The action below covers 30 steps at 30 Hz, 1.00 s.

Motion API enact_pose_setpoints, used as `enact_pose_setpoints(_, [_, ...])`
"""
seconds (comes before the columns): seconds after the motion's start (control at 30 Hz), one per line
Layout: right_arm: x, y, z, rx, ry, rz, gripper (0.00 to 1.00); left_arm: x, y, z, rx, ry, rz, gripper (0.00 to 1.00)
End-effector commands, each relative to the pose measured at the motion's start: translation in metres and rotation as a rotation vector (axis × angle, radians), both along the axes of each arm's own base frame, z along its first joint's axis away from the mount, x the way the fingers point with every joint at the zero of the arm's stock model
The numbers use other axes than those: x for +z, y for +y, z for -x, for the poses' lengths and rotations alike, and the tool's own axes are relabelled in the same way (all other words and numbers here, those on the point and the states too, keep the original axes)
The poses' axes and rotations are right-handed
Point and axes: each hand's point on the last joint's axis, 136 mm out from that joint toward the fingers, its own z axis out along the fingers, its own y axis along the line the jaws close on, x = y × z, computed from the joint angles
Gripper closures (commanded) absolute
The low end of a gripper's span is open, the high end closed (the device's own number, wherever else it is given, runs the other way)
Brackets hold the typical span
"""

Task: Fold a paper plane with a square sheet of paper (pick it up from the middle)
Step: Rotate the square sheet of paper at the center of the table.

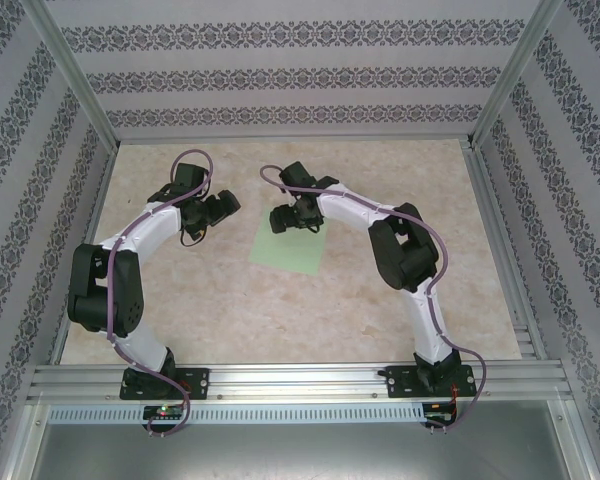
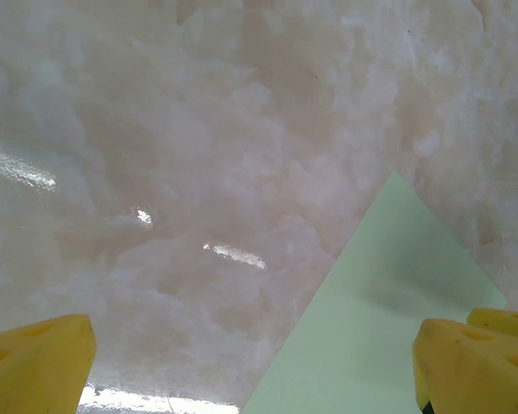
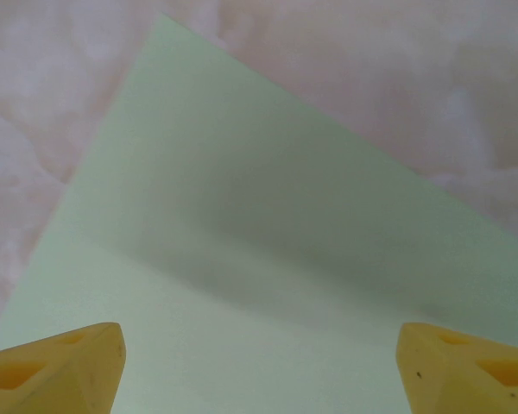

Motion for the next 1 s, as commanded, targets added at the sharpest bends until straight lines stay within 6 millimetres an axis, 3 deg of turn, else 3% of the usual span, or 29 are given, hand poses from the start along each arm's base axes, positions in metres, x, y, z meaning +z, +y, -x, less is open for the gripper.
enact_pose_setpoints(0.0, [-0.019,-0.035,0.005,-0.133,0.076,0.087,0.17,0.004,0.007,0.002,-0.01,-0.014,-0.025,0.04])
enact_pose_setpoints(0.13, [-0.039,-0.071,0.018,-0.246,0.147,0.118,0.16,0.002,0.006,0.002,-0.016,-0.011,-0.02,0.04])
enact_pose_setpoints(0.3, [-0.049,-0.113,0.044,-0.352,0.197,0.187,0.16,0.002,0.002,0.002,-0.029,-0.013,-0.008,0.04])
enact_pose_setpoints(0.43, [-0.047,-0.145,0.076,-0.432,0.212,0.249,0.16,-0.001,0.0,0.004,-0.037,-0.012,0.002,0.04])
enact_pose_setpoints(0.53, [-0.037,-0.157,0.094,-0.462,0.218,0.263,0.16,-0.004,-0.003,0.006,-0.042,-0.006,0.011,0.04])
enact_pose_setpoints(0.63, [-0.014,-0.15,0.093,-0.415,0.169,0.232,0.15,-0.003,-0.005,0.007,-0.047,-0.007,0.014,0.04])
enact_pose_setpoints(0.77, [0.02,-0.112,0.078,-0.083,0.077,0.17,0.07,-0.001,-0.006,0.006,-0.053,-0.011,0.015,0.04])
enact_pose_setpoints(0.87, [0.028,-0.095,0.081,0.157,0.043,0.23,0.02,0.001,-0.006,0.007,-0.059,-0.015,0.008,0.04])
enact_pose_setpoints(0.97, [0.029,-0.094,0.073,0.234,0.035,0.272,0.02,0.0,-0.004,0.008,-0.06,-0.01,-0.004,0.03])
